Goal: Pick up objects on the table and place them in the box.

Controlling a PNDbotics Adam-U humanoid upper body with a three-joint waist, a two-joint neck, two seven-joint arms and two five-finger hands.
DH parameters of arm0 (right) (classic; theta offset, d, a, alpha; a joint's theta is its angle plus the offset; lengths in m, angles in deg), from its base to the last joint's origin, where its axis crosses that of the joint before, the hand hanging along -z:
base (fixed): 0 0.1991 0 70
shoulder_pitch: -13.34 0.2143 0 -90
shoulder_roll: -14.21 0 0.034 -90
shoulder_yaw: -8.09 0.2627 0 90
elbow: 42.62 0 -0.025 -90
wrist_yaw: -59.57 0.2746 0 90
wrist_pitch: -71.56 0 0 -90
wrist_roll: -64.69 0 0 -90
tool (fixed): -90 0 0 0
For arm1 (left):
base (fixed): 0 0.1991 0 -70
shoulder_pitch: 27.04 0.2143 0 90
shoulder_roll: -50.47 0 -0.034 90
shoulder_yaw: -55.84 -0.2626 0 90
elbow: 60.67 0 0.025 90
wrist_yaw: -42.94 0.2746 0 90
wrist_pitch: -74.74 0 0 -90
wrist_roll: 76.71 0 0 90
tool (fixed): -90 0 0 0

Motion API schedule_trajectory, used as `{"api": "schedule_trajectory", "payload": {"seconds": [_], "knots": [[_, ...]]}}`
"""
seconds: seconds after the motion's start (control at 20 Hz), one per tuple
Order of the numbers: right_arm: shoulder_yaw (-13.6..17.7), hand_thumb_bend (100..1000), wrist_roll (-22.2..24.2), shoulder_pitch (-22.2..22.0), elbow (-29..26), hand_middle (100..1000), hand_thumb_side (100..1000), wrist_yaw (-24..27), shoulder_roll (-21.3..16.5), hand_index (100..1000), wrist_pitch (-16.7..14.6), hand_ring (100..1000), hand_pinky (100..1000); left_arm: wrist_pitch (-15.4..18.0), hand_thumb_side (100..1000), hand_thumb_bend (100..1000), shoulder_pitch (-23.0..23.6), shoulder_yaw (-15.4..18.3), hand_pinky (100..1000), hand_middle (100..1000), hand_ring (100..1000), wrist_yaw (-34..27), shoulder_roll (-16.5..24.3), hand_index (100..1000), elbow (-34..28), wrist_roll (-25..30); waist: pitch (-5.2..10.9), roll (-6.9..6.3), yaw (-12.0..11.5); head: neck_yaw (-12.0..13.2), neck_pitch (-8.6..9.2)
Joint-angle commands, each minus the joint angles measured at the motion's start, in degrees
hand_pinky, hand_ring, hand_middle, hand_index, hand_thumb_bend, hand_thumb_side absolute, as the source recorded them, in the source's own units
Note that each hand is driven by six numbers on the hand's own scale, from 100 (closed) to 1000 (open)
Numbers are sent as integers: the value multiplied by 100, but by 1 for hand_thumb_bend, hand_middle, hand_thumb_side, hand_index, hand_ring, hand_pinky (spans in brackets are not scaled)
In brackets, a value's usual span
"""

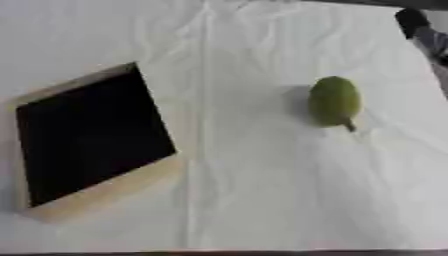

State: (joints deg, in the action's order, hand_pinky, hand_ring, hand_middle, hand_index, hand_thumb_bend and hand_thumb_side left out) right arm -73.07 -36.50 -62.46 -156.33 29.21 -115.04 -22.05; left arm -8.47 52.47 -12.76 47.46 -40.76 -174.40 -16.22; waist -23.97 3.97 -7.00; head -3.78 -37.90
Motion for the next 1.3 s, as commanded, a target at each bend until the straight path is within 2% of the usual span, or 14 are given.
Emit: {"api": "schedule_trajectory", "payload": {"seconds": [0.05,0.5,0.7,0.95,1.1,1.15,1.25,1.3], "knots": [[94,377,13,72,-88,789,588,-45,-137,884,5,740,842,-4,568,284,-14,48,501,551,484,9,171,707,-86,5,123,-28,3,-11,52],[51,382,139,82,-88,811,598,-99,-197,898,-27,760,848,-7,568,283,-14,40,501,551,485,5,176,707,-86,11,124,-39,1,-34,47],[-101,487,431,18,-88,860,553,-296,-367,942,-123,817,867,-3,568,283,-23,31,501,551,485,4,182,707,-86,20,120,-34,-10,-49,47],[-257,529,839,-11,-88,881,484,-680,-466,950,-302,855,880,-6,568,282,-28,25,501,551,486,1,182,707,-86,31,119,-29,-24,-62,46],[-377,570,1078,-32,-88,906,382,-909,-530,968,-426,907,909,-11,569,283,-30,22,500,552,486,-4,176,707,-86,34,119,-23,-35,-75,50],[-415,573,1160,-34,-88,906,375,-991,-545,969,-488,908,910,-13,568,283,-34,21,500,552,486,-6,173,707,-86,35,119,-22,-39,-78,53],[-479,597,1327,-37,-88,912,249,-1157,-565,976,-623,922,921,-13,568,283,-37,19,500,552,486,-7,172,707,-86,38,117,-20,-46,-83,55],[-498,575,1409,-39,-88,917,167,-1239,-573,983,-693,931,929,-14,568,284,-36,21,500,552,486,-8,170,707,-86,37,115,-17,-49,-86,53]]}}
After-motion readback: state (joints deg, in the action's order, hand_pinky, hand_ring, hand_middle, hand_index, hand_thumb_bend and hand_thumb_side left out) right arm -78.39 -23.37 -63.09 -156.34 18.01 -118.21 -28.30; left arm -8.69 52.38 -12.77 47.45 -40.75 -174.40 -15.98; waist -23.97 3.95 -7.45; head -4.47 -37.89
